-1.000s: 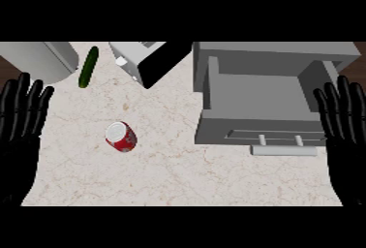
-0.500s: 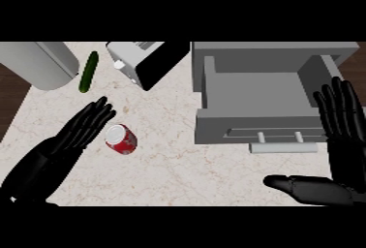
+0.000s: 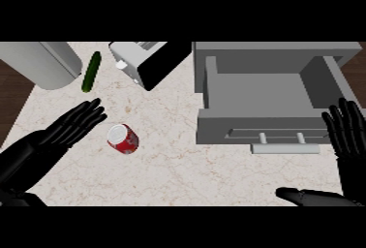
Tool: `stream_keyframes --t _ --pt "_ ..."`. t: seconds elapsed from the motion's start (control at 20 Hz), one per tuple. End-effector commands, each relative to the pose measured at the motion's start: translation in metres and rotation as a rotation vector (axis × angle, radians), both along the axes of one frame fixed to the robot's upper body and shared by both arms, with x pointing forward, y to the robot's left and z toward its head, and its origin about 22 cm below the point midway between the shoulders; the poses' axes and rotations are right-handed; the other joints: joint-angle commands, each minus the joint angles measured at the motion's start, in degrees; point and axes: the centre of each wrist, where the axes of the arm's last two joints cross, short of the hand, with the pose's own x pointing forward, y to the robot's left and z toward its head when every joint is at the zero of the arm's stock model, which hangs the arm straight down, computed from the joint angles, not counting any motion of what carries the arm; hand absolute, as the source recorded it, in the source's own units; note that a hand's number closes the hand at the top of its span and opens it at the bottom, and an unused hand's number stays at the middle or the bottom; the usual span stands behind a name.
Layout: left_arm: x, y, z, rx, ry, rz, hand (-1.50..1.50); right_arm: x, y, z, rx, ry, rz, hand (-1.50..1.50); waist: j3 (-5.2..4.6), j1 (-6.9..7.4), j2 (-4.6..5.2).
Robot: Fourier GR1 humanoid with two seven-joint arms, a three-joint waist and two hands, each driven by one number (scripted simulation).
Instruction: Pick up the can, place it into the drawer and close the drawer
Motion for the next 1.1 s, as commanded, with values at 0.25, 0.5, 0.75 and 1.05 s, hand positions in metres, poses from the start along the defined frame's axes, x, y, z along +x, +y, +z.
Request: stream_keyframes --t 0.25,0.5,0.75,1.05 --pt "-0.001 0.009 -0.024 -0.002 0.060 0.043 -1.50 -0.012 -0.023 0.000 -0.011 -0.006 0.016 -1.50 0.01 0.08 -0.02" --pt "0.008 0.027 -0.008 0.002 0.054 0.083 -1.50 -0.023 -0.014 -0.022 -0.009 0.010 -0.019 -1.50 0.02 0.13 -0.03" --pt "0.014 0.025 -0.034 -0.011 0.085 0.073 -1.50 -0.020 -0.023 -0.027 0.002 0.009 -0.031 -1.50 0.02 0.17 -0.01" --pt "0.017 0.004 -0.046 0.031 0.078 0.071 -1.50 -0.027 -0.032 -0.020 -0.002 0.009 -0.022 -1.50 0.02 0.11 -0.03"
